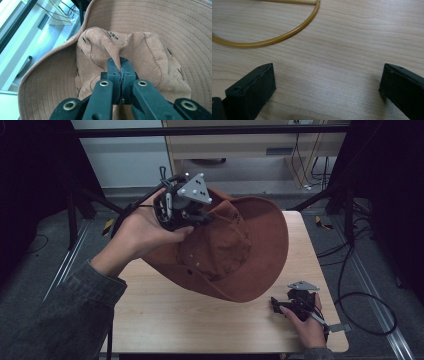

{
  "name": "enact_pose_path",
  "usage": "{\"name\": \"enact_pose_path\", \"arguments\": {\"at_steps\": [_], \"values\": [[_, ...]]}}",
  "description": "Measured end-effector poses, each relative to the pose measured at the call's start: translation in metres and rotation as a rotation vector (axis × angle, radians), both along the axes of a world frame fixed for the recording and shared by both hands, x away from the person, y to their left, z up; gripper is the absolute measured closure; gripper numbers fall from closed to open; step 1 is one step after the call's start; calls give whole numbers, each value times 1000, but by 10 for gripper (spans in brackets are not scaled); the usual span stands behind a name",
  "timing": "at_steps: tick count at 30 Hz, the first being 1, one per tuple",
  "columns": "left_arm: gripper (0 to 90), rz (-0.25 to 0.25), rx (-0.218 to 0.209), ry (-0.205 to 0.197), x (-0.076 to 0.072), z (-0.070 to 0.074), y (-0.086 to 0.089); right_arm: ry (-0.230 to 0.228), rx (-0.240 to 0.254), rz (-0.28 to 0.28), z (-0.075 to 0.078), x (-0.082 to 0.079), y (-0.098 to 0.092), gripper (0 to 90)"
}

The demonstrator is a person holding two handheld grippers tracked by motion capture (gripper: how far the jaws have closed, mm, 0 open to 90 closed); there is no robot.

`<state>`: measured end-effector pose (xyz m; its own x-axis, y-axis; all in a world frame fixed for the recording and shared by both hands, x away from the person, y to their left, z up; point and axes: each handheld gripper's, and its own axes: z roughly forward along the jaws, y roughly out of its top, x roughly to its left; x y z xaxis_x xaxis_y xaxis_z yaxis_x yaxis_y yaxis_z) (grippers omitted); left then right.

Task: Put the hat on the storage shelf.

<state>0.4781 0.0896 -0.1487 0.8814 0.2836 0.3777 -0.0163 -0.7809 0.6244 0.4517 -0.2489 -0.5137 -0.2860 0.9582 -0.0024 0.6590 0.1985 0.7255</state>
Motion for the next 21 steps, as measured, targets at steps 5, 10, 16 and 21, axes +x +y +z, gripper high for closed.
{"name": "enact_pose_path", "arguments": {"at_steps": [5, 10, 16, 21], "values": [[884, -11, 0, 9, 6, -2, -13, -1, -1, 1, 0, 0, 0, 4], [884, -23, -3, 11, 11, -2, -26, -1, -1, 2, 0, 0, 0, 4], [884, -24, 1, 13, 20, -4, -42, 1, -2, 1, 0, 0, 0, 4], [884, -30, 16, 11, 25, -6, -52, 0, -3, 2, 0, 0, 0, 4]]}}
